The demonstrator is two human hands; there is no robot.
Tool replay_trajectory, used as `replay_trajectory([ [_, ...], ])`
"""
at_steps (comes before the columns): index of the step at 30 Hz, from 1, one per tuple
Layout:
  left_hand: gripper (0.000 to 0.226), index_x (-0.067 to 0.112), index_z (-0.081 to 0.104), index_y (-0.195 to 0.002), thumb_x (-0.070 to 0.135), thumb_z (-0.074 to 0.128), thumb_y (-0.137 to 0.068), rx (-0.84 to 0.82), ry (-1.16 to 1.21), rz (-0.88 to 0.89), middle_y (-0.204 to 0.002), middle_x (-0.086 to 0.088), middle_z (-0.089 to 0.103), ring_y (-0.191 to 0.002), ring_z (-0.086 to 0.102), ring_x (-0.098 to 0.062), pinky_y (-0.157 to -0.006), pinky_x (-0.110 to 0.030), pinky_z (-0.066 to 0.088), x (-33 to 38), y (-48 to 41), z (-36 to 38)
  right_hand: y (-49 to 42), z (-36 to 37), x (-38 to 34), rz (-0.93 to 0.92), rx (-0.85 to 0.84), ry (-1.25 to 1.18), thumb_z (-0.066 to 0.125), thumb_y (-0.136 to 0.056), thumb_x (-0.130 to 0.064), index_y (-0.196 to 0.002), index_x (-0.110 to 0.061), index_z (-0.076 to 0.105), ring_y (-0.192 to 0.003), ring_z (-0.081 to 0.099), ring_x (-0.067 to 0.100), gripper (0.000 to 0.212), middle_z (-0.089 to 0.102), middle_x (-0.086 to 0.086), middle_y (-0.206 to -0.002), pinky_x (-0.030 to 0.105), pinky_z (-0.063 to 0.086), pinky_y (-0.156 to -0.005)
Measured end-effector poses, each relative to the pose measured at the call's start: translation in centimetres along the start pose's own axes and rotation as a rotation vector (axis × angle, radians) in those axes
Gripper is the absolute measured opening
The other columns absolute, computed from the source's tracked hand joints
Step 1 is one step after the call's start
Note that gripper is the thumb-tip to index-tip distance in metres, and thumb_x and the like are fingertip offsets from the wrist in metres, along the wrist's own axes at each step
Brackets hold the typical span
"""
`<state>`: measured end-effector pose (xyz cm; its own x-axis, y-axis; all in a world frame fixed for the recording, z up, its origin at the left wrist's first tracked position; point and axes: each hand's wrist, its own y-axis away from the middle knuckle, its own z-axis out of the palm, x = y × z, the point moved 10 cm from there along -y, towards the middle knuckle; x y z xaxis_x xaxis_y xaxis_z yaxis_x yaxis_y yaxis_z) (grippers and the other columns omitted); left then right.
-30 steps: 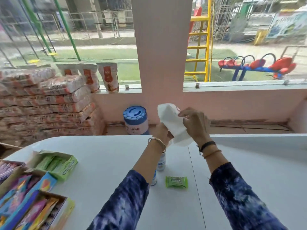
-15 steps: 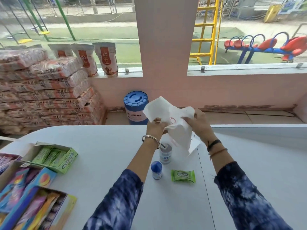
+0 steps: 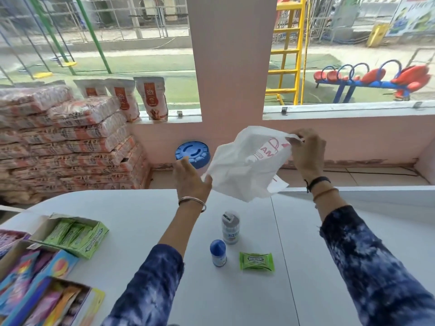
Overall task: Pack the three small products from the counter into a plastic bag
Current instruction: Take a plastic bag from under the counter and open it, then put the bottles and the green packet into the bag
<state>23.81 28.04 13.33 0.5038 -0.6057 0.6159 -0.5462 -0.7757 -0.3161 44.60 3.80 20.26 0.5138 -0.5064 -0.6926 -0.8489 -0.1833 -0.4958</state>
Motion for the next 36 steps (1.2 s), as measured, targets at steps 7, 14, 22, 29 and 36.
replay_trajectory([
  [7, 0.007, 0.001, 0.058, -0.080, 0.007, 0.058, -0.080, -0.218, -0.022, 0.462, -0.085, -0.019, 0.062, -0.081, 0.055, -0.031, -0.076, -0.041, 0.050, 8.6, 1.8, 4.4, 1.1, 4.7, -2.7, -0.115, -0.064, -0.011, 0.056, -0.078, 0.009, -0.089, -0.002, 0.070, -0.080, 0.061, 0.033, 0.021, 0.067, 0.019, -0.091, 0.028, 0.041, -0.065],
  [14, 0.012, 0.006, 0.041, -0.082, 0.015, 0.046, -0.089, -0.257, 0.655, -0.294, -0.067, 0.000, 0.044, -0.066, 0.047, -0.020, -0.051, -0.008, 0.038, 2.6, -0.4, 6.3, 2.9, 7.4, 0.7, 0.104, -0.358, 0.082, 0.073, -0.074, -0.022, -0.125, -0.009, 0.044, -0.096, 0.057, 0.030, 0.061, 0.050, 0.017, -0.118, 0.042, 0.051, -0.080],
  [22, 0.018, 0.002, 0.069, -0.083, 0.016, 0.074, -0.073, -0.929, 0.518, -0.211, -0.057, 0.011, 0.072, -0.054, 0.063, -0.003, -0.055, -0.017, 0.047, 2.6, 3.1, 10.6, 6.3, 9.3, 5.4, 0.199, -0.445, 0.191, 0.054, -0.077, -0.001, -0.093, 0.004, 0.055, -0.098, 0.055, 0.042, 0.016, 0.060, 0.026, -0.102, 0.040, 0.042, -0.073],
  [29, 0.008, -0.006, 0.063, -0.088, -0.004, 0.056, -0.084, -0.708, 0.804, -0.313, -0.051, 0.001, 0.071, -0.049, 0.067, -0.010, -0.056, -0.023, 0.056, 0.6, 2.3, 9.0, 16.2, 10.8, -3.2, -0.447, -0.696, 0.057, 0.061, -0.071, -0.020, -0.108, -0.016, 0.052, -0.088, 0.054, 0.024, 0.038, 0.057, 0.005, -0.106, 0.037, 0.050, -0.074],
  [36, 0.016, -0.009, 0.065, -0.090, 0.001, 0.067, -0.078, -0.708, 0.754, -0.411, -0.052, 0.001, 0.071, -0.049, 0.067, -0.013, -0.062, -0.025, 0.058, -1.9, 3.9, 9.0, 19.4, 12.2, -0.7, -0.327, -0.869, 0.148, 0.071, -0.069, -0.041, -0.116, -0.032, 0.046, -0.089, 0.061, 0.020, 0.054, 0.058, -0.008, -0.110, 0.030, 0.045, -0.064],
])
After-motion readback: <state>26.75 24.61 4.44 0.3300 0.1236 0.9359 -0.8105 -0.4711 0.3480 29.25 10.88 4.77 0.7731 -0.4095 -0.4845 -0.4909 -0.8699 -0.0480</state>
